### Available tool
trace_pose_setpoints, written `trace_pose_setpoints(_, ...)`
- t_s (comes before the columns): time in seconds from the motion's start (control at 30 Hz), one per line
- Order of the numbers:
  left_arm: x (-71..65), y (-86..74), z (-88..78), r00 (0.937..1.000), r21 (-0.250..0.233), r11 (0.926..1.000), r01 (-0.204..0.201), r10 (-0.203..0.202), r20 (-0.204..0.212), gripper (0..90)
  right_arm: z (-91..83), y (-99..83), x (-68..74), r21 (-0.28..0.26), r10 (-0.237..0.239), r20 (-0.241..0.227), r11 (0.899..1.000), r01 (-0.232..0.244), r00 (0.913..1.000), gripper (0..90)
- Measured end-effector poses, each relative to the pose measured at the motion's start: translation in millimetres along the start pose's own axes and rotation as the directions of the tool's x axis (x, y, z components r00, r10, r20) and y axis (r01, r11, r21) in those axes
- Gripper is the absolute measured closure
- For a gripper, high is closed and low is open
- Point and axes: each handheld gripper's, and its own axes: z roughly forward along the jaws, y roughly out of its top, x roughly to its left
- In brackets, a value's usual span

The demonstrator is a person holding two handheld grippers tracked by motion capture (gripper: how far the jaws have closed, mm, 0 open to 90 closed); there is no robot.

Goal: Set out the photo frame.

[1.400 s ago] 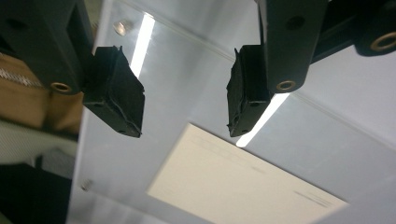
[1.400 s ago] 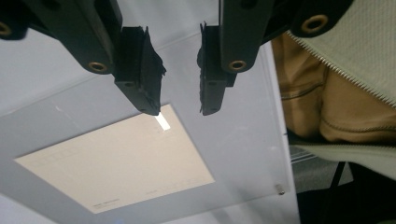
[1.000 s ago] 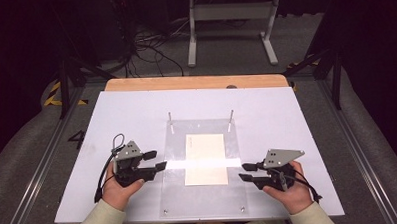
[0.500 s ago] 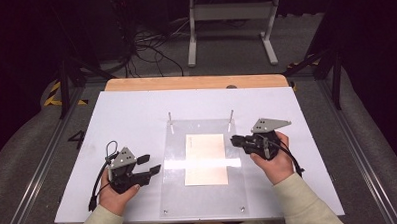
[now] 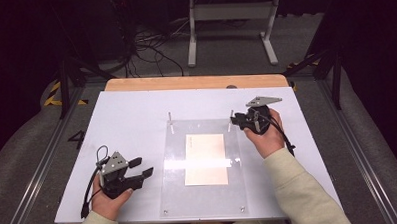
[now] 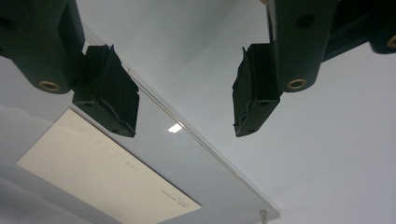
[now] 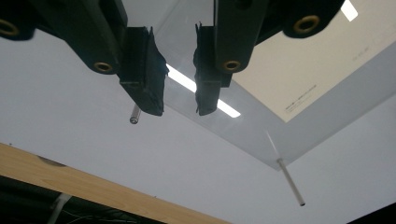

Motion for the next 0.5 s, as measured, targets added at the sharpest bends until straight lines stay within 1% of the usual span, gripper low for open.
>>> trace_pose_setpoints(0.03, 0.3, 0.1, 0.3, 0.9999, -0.004, 1.0, -0.004, 0.004, 0.011, 40.9, 2.1, 0.1, -1.5, -0.003, 0.002, 0.006, 1.0, -0.002, 1.0, 74.1)
trace_pose_setpoints(0.07, 0.4, 0.2, 0.6, 0.9999, -0.006, 1.0, -0.007, 0.008, 0.009, 40.7, 5.5, 0.5, -3.9, -0.003, -0.004, 0.032, 1.0, 0.004, 0.9995, 74.3)
trace_pose_setpoints(0.13, 0.3, 0.5, 1.4, 0.9999, -0.005, 0.9999, -0.011, 0.011, 0.007, 40.6, 10.0, 0.7, -6.9, -0.01, -0.006, 0.061, 1.0, 0.007, 0.9981, 73.1)
trace_pose_setpoints(0.2, -0.1, 0.2, 2.3, 1.0, -0.002, 1.0, -0.007, 0.007, 0.006, 40.5, 14.1, 1.0, -10.2, -0.024, -0.004, 0.089, 1.0, 0.007, 0.9961, 74.2)
trace_pose_setpoints(0.23, -0.1, 0.2, 2.3, 1.0, -0.002, 1.0, -0.007, 0.007, 0.006, 40.5, 14.1, 1.0, -10.2, -0.024, -0.004, 0.089, 1.0, 0.007, 0.9961, 74.2)
trace_pose_setpoints(0.3, 0.1, -0.3, 2.4, 0.9999, 0.0, 0.9999, -0.01, 0.01, 0.008, 40.4, 22.4, -0.3, -13.6, -0.043, -0.002, 0.106, 0.999, 0.007, 0.9943, 74.2)
trace_pose_setpoints(0.33, 0.6, -0.3, 2.0, 0.9999, 0.001, 0.9999, -0.017, 0.017, 0.004, 40.4, 22.4, -0.3, -13.6, -0.043, -0.002, 0.106, 0.999, 0.007, 0.9943, 74.2)
trace_pose_setpoints(0.37, 0.2, -0.5, 1.7, 0.9999, 0.0, 1.0, -0.009, 0.009, 0.005, 40.3, 25.3, -1.2, -14.5, -0.043, -0.001, 0.108, 0.999, 0.006, 0.9941, 74.0)
trace_pose_setpoints(0.4, 0.3, -0.6, 1.6, 0.9999, -0.001, 0.9999, -0.011, 0.011, 0.007, 40.2, 28.2, -2.0, -15.4, -0.043, -0.003, 0.111, 0.999, 0.007, 0.9938, 73.9)
trace_pose_setpoints(0.43, 0.3, -0.7, 1.5, 0.9999, -0.001, 0.9999, -0.012, 0.012, 0.007, 40.1, 31.0, -2.9, -16.4, -0.044, -0.003, 0.11, 0.999, 0.008, 0.994, 73.8)
trace_pose_setpoints(0.47, 0.3, -0.8, 1.4, 0.9999, 0.001, 0.9999, -0.015, 0.015, 0.004, 39.9, 35.6, -4.0, -17.3, -0.046, 0.007, 0.1, 0.999, -0.002, 0.9949, 73.4)
trace_pose_setpoints(0.5, 0.4, -0.9, 1.4, 0.9998, 0.003, 0.9999, -0.017, 0.017, 0.007, 39.9, 35.6, -4.0, -17.3, -0.046, 0.007, 0.1, 0.999, -0.002, 0.9949, 73.4)
